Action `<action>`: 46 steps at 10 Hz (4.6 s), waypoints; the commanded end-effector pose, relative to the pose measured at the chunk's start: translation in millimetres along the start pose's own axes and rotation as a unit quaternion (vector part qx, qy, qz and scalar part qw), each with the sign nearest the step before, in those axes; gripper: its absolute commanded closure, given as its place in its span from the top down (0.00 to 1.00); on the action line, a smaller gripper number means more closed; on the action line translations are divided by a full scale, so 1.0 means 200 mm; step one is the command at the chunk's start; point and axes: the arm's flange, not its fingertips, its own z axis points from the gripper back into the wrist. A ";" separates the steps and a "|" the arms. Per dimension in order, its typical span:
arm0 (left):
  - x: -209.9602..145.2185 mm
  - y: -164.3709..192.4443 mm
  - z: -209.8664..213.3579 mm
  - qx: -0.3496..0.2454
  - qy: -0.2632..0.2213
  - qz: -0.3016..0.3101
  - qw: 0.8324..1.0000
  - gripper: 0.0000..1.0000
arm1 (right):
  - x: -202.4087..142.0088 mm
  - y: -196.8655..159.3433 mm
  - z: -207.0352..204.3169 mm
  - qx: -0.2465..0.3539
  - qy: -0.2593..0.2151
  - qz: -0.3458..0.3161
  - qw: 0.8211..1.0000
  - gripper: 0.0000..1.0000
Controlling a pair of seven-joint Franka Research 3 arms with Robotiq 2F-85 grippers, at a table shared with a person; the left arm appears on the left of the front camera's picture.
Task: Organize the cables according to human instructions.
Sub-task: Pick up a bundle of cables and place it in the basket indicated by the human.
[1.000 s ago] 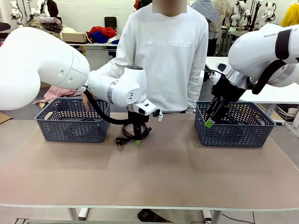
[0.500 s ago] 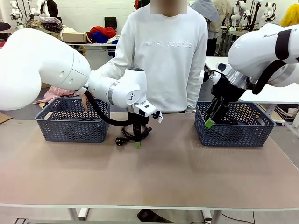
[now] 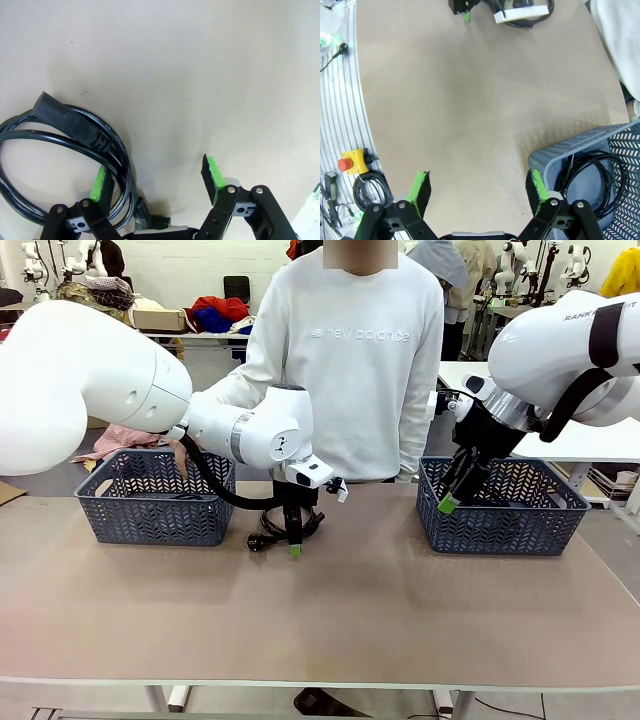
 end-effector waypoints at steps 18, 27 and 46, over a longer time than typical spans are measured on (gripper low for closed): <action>0.09 -0.06 0.49 0.029 -0.019 -0.080 0.996 0.03 | 0.01 0.00 0.01 -0.003 -0.001 0.000 1.000 1.00; -0.34 -0.01 1.16 0.064 -0.022 -0.185 0.980 0.03 | 0.01 0.00 0.01 -0.003 -0.001 0.000 1.000 1.00; -1.37 0.13 0.88 0.083 -0.042 -0.141 0.986 0.03 | 0.01 0.00 0.01 -0.003 -0.001 0.000 1.000 1.00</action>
